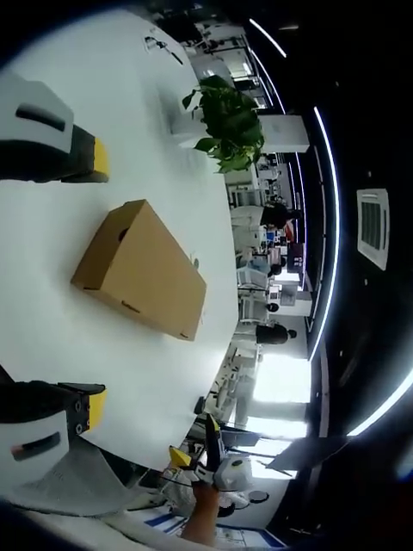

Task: Operate the shoe box by opening the lid, removing the specified soft item, and placing it in the target area until the item is outside and the box remains undamaged.

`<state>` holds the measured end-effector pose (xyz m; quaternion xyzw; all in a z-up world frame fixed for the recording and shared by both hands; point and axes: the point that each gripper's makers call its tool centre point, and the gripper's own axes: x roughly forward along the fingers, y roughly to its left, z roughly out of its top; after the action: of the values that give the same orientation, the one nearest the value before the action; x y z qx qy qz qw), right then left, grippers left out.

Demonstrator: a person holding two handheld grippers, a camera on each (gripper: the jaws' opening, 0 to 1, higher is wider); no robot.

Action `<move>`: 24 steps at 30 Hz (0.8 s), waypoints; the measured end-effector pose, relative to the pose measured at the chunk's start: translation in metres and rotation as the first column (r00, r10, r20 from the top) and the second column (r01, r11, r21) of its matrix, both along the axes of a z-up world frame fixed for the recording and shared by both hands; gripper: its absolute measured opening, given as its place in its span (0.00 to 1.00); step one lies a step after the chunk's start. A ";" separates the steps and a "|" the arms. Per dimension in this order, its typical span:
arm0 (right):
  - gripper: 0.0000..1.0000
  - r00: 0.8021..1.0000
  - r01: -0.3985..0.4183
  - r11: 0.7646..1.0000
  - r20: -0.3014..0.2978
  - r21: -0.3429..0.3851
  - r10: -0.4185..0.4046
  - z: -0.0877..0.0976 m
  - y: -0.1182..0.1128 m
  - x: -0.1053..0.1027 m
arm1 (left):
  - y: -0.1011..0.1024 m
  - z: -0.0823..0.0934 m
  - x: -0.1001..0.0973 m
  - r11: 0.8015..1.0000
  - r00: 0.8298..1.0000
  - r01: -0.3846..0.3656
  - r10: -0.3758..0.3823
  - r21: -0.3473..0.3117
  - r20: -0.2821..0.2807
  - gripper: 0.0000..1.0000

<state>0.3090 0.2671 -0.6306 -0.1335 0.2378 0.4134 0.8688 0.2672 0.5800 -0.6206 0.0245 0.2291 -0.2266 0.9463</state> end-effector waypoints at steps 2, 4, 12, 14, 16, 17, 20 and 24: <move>0.96 1.000 -0.012 1.000 0.003 -0.003 0.012 -0.001 0.001 0.005 | -0.001 -0.001 0.003 1.000 1.000 -0.003 0.003 -0.001 0.004 0.98; 0.96 1.000 -0.028 1.000 0.008 -0.005 0.028 -0.001 0.002 0.012 | -0.003 -0.004 0.004 1.000 1.000 -0.003 0.003 -0.001 0.001 0.98; 0.96 0.996 -0.086 0.996 0.015 -0.023 0.086 -0.009 0.006 0.039 | -0.003 -0.013 0.014 0.998 0.998 -0.054 0.053 0.038 0.015 0.97; 0.96 0.994 -0.106 0.994 0.016 -0.024 0.106 -0.011 0.008 0.046 | -0.003 -0.015 0.016 0.997 0.998 -0.069 0.068 0.027 0.013 0.97; 0.96 0.992 -0.128 0.991 0.020 -0.026 0.128 -0.013 0.011 0.051 | -0.003 -0.017 0.018 0.996 0.997 -0.083 0.082 0.024 0.013 0.95; 0.96 0.991 -0.134 0.991 0.019 -0.027 0.135 -0.014 0.012 0.053 | -0.002 -0.018 0.019 0.995 0.996 -0.093 0.093 0.026 0.011 0.95; 0.96 0.985 -0.172 0.985 0.020 -0.027 0.173 -0.019 0.018 0.061 | -0.003 -0.022 0.021 0.994 0.994 -0.106 0.105 0.035 0.012 0.95; 0.96 0.977 -0.214 0.976 0.018 -0.029 0.214 -0.024 0.025 0.070 | -0.007 -0.028 0.025 0.991 0.992 -0.129 0.128 0.033 0.006 0.93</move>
<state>0.3791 0.2920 -0.6551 -0.1742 0.2183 0.4998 0.8198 0.2922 0.5725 -0.6484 0.0261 0.2323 -0.1613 0.9588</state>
